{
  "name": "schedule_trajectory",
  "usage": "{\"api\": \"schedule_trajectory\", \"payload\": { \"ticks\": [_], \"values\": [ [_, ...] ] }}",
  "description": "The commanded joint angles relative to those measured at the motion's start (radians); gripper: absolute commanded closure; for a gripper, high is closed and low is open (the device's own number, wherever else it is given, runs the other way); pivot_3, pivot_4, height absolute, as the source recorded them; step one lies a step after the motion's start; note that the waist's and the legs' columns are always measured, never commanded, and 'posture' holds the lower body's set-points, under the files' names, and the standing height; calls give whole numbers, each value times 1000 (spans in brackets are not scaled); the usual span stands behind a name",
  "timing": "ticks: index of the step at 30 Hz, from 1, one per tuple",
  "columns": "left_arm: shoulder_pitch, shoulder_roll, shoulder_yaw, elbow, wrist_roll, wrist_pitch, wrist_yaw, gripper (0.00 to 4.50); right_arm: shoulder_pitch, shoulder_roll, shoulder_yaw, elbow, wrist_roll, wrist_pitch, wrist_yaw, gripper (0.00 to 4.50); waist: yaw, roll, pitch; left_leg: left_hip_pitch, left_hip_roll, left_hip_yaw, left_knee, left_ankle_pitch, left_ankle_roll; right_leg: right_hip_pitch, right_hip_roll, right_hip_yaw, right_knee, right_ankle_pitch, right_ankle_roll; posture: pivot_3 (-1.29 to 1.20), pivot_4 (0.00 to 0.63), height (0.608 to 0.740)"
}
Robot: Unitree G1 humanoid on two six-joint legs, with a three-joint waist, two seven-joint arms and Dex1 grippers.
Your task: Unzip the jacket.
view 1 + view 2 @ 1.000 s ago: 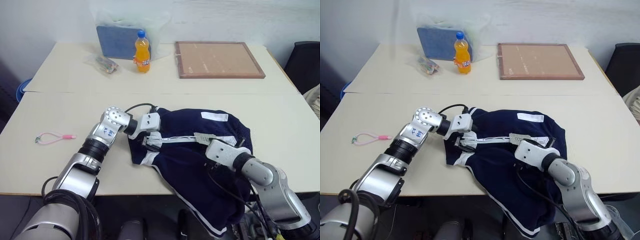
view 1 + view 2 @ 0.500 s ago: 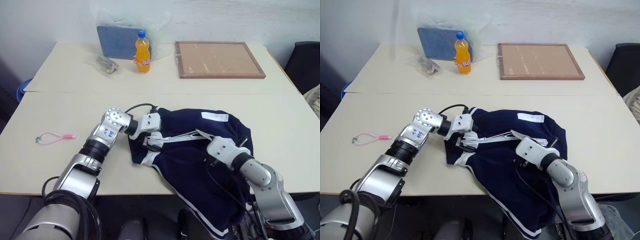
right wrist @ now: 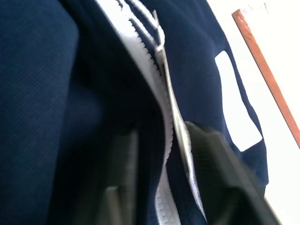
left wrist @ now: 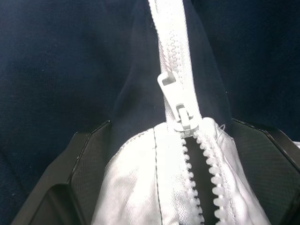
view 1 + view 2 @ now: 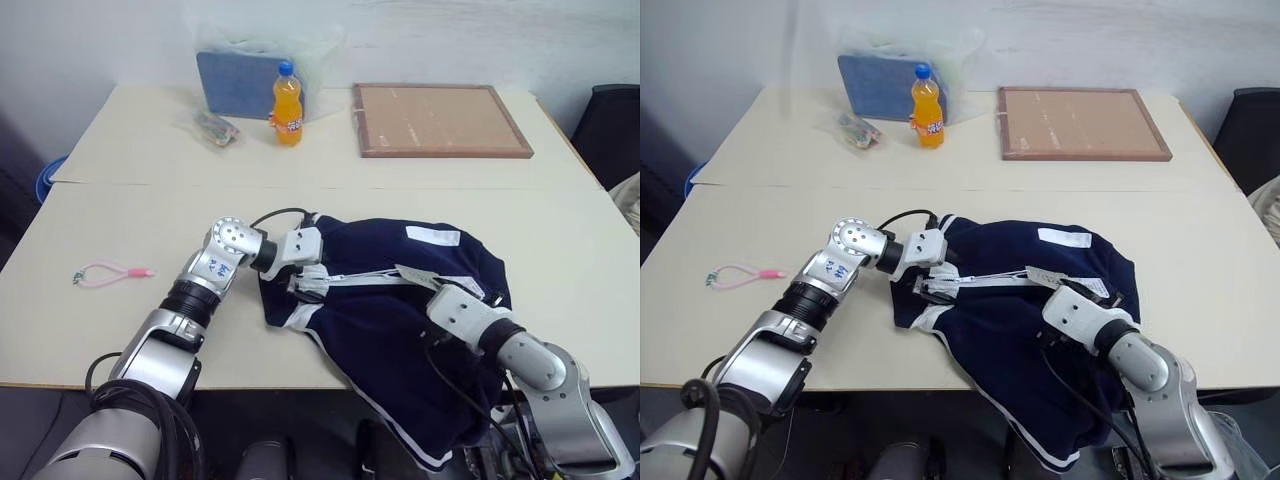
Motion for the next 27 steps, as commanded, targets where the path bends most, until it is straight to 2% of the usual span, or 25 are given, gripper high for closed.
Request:
{"api": "schedule_trajectory", "payload": {
  "ticks": [1,7,15,21,27],
  "values": [
    [-6,-1,-4,20,22,-9,9,275,-28,25,-25,-55,63,23,15,2401,0,0,0,0,0,0,0,0,0,0,0,0,0,0,0,0,150,740],
    [-11,-4,-4,26,22,-14,10,275,-65,37,-25,-35,67,56,-10,2401,1,0,0,0,0,0,0,0,0,0,0,0,0,0,0,0,150,740],
    [-14,-3,-6,31,26,-23,11,275,-111,81,-88,-65,188,156,-2,2401,1,0,0,0,0,0,0,0,0,0,0,0,0,0,0,0,150,740],
    [-20,-4,-5,41,26,-29,12,275,-97,64,-86,-130,308,178,65,2401,1,0,0,0,0,0,0,0,0,0,0,0,0,0,0,0,150,740],
    [-28,-6,-4,55,28,-38,14,275,-107,26,-72,-81,248,162,8,2401,1,0,0,0,0,0,0,0,0,0,0,0,0,0,0,0,150,740]
  ]
}}
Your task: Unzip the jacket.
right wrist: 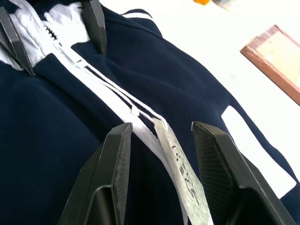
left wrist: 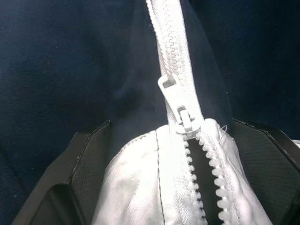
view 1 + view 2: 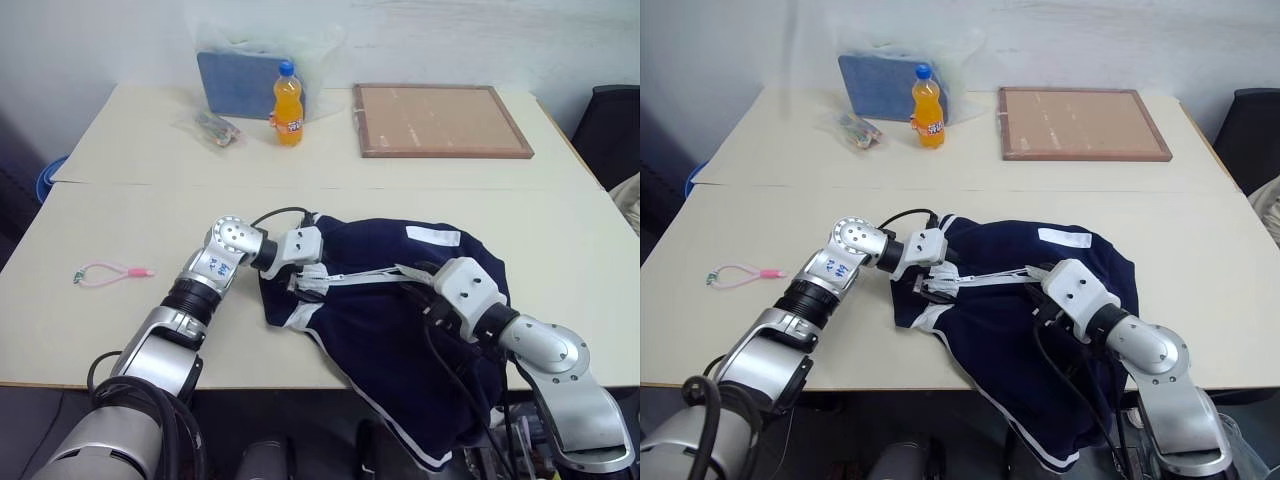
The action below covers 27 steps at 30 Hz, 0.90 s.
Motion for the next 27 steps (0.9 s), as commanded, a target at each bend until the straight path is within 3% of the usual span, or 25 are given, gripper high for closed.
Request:
{"api": "schedule_trajectory", "payload": {
  "ticks": [1,9,12,15,17,23,27],
  "values": [
    [-14,0,-3,19,27,-7,13,275,-9,-45,-5,19,-58,-33,-38,2401,0,0,0,0,0,0,0,0,0,0,0,0,0,0,0,0,150,740],
    [-19,-3,-2,25,26,-9,15,275,2,-109,2,110,-136,-87,-68,2401,0,0,0,0,0,0,0,0,0,0,0,0,0,0,0,0,150,740],
    [-19,-4,-2,27,26,-9,16,275,4,-123,18,135,-169,-117,-80,2972,0,0,0,0,0,0,0,0,0,0,0,0,0,0,0,0,150,740],
    [-21,-4,-1,28,25,-8,16,275,4,-123,39,136,-188,-137,-77,4001,0,0,0,0,0,0,0,0,0,0,0,0,0,0,0,0,150,740],
    [-22,-5,-1,30,25,-9,17,275,0,-103,46,126,-188,-136,-83,4412,0,0,0,0,0,0,0,0,0,0,0,0,0,0,0,0,150,740],
    [-22,-9,-2,32,27,-9,16,275,-8,31,13,81,-142,-41,-146,4412,1,0,0,0,0,0,0,0,0,0,0,0,0,0,0,0,150,740],
    [-18,-8,-2,30,28,-8,13,275,-19,163,-128,43,-100,78,-251,4412,2,0,0,-1,0,0,0,0,0,0,0,0,0,0,0,0,150,740]
  ]
}}
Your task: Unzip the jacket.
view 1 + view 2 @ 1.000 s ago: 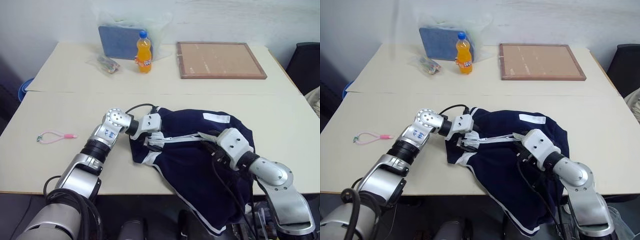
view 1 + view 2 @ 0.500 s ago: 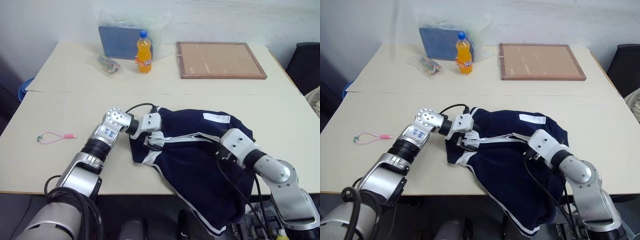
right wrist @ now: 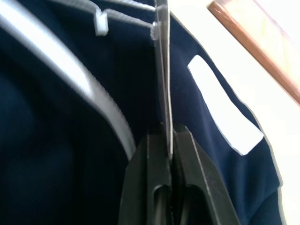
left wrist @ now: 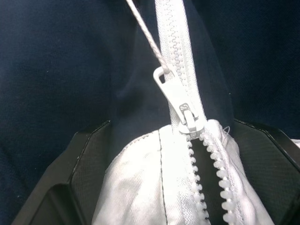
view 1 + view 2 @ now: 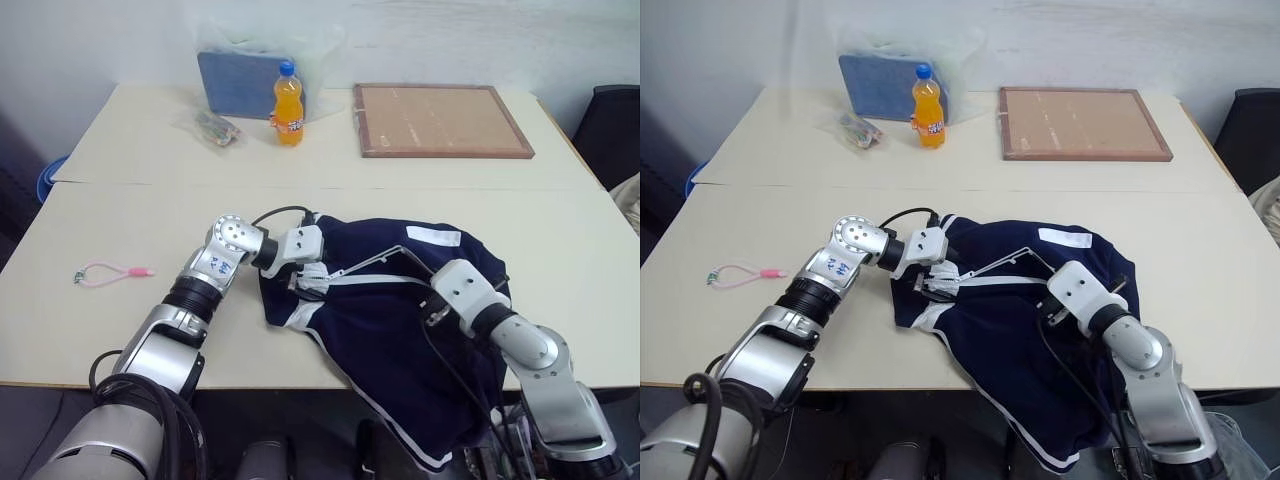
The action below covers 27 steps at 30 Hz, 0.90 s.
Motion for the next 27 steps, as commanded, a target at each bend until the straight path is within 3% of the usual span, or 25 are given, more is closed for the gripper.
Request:
{"api": "schedule_trajectory", "payload": {
  "ticks": [1,7,16,22,27],
  "values": [
    [-6,0,-2,15,23,0,11,275,-20,70,-189,-68,38,95,-107,4412,2,0,0,0,0,0,0,0,0,0,0,0,0,0,0,0,150,740],
    [2,2,-2,21,26,-5,11,275,-45,36,-537,-24,139,177,-129,4412,3,0,0,0,0,0,-1,0,0,0,0,0,-1,0,0,0,150,740],
    [15,3,1,30,26,-13,15,275,49,-248,-806,289,195,9,-34,4412,0,3,-2,1,-1,2,-2,0,1,0,0,2,-1,0,0,0,150,740],
    [19,4,6,30,26,-13,17,275,16,-408,-865,572,219,-125,-25,4412,-3,3,-2,3,-1,3,-3,0,2,0,0,3,-1,0,0,0,150,740],
    [28,3,11,14,20,-4,20,275,17,-446,-763,616,265,-181,81,4412,-3,4,-2,3,-1,3,-3,0,2,0,-1,3,-1,0,0,0,150,740]
  ]
}}
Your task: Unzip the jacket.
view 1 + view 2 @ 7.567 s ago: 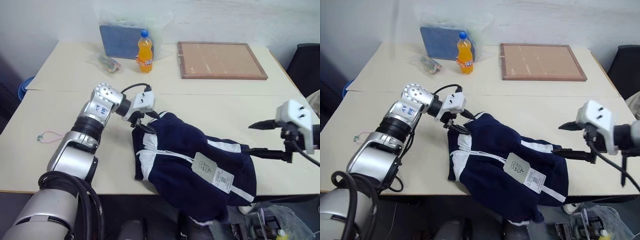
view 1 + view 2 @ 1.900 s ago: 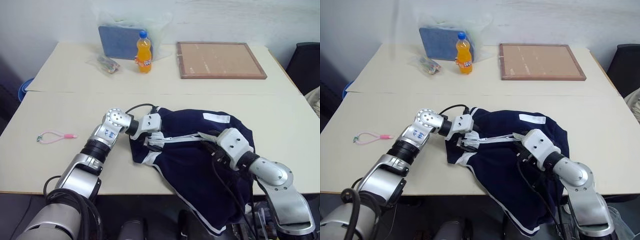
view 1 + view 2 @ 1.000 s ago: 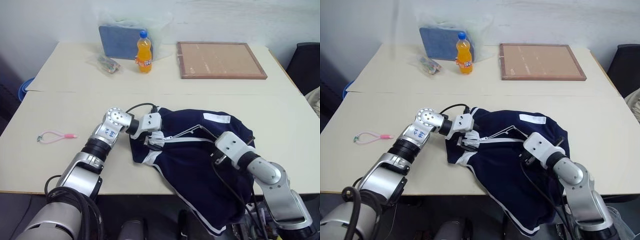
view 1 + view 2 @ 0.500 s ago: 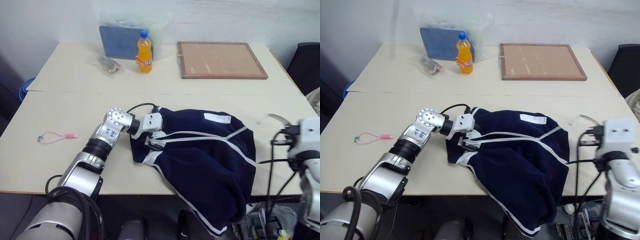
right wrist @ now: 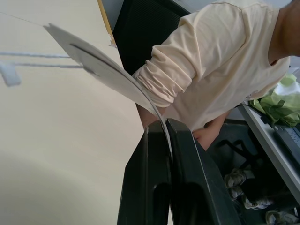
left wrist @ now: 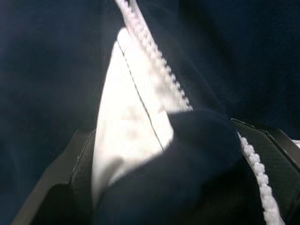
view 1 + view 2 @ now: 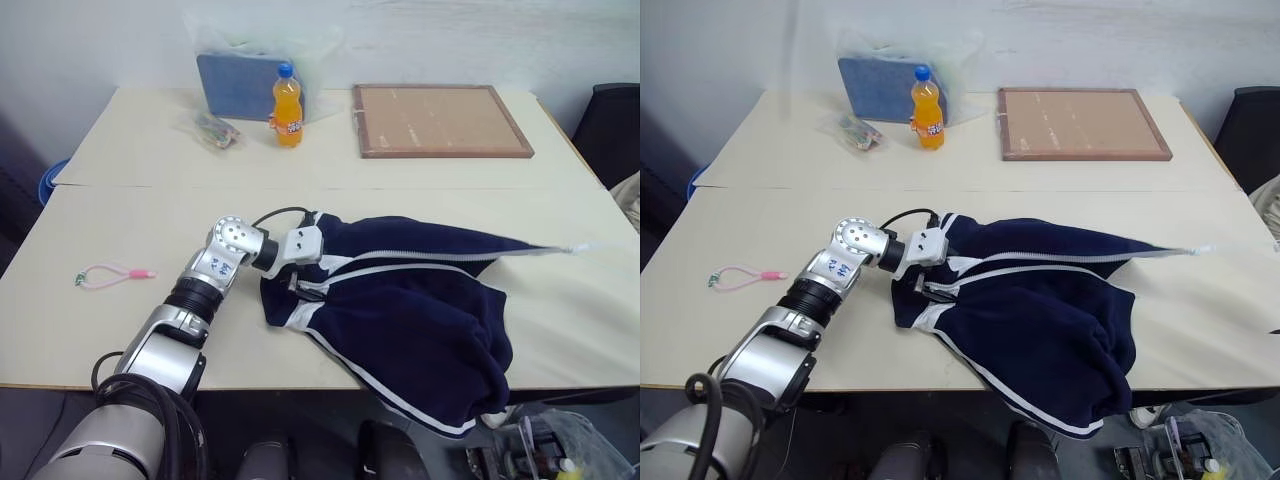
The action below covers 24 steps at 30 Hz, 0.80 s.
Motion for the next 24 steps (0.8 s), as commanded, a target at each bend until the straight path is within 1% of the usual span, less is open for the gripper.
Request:
{"api": "schedule_trajectory", "payload": {
  "ticks": [1,2,4,7,8,9,11,13,14,17,18,20,21,24],
  "values": [
    [26,10,6,-11,13,18,17,275,24,-35,89,-53,62,-46,137,4412,-1,0,0,0,0,0,0,0,0,0,0,0,0,0,0,0,150,740],
    [26,10,12,-16,8,26,16,275,39,-40,132,-81,78,-65,195,4412,-2,0,0,0,0,0,0,0,0,0,0,0,0,0,0,0,150,740],
    [25,11,22,-23,1,40,13,275,57,-54,184,-111,96,-99,265,4412,-3,0,0,0,0,0,0,0,0,0,0,0,0,0,0,0,150,740],
    [23,29,48,-55,-24,97,-6,275,52,-127,285,-99,113,-171,426,4412,-2,0,0,-1,0,0,0,0,0,0,0,0,0,0,0,0,150,740],
    [23,40,59,-70,-37,123,-20,275,38,-158,307,-76,118,-190,472,4041,-2,0,0,-1,0,0,0,0,0,0,0,0,0,0,0,0,150,740],
    [23,47,65,-81,-45,141,-30,275,27,-177,320,-57,122,-204,498,3868,-3,0,0,-1,0,0,0,0,0,0,0,0,0,0,0,0,150,740],
    [32,97,88,-124,-79,195,-81,0,6,-245,338,-22,157,-226,617,3199,-3,0,0,-1,0,-1,0,0,0,0,1,-1,0,0,0,0,150,740],
    [40,139,105,-165,-109,241,-122,0,-4,-293,342,2,182,-239,701,2458,-7,0,0,-1,1,-1,0,0,0,-1,1,-1,-1,0,0,0,150,740],
    [46,169,120,-193,-132,272,-150,0,-6,-317,333,12,203,-235,748,2177,-8,0,0,-1,1,-1,0,0,0,-1,1,-1,-2,0,0,0,150,740],
    [69,305,201,-308,-239,385,-273,0,-4,-395,257,39,320,-134,927,1155,-13,0,1,-2,1,-1,0,0,0,-1,1,-2,-2,0,0,0,150,740],
    [71,347,227,-337,-268,420,-297,0,-4,-416,232,47,355,-81,968,791,-16,0,2,-2,1,-1,0,0,0,-1,1,-2,-3,0,0,0,150,740],
    [77,386,247,-372,-298,463,-310,0,-6,-436,211,54,388,-26,1003,138,-19,0,2,-3,2,-1,0,0,0,-1,1,-2,-3,0,0,0,150,740],
    [79,422,267,-384,-315,482,-319,0,-4,-450,189,58,410,16,1029,27,-17,0,2,-2,2,-2,0,0,0,-1,1,-2,-3,0,0,0,150,740],
    [86,560,338,-465,-391,586,-363,0,17,-490,102,71,460,123,1118,27,-14,-2,3,-2,2,-3,1,0,0,1,0,-3,-3,0,0,0,150,740]
  ]
}}
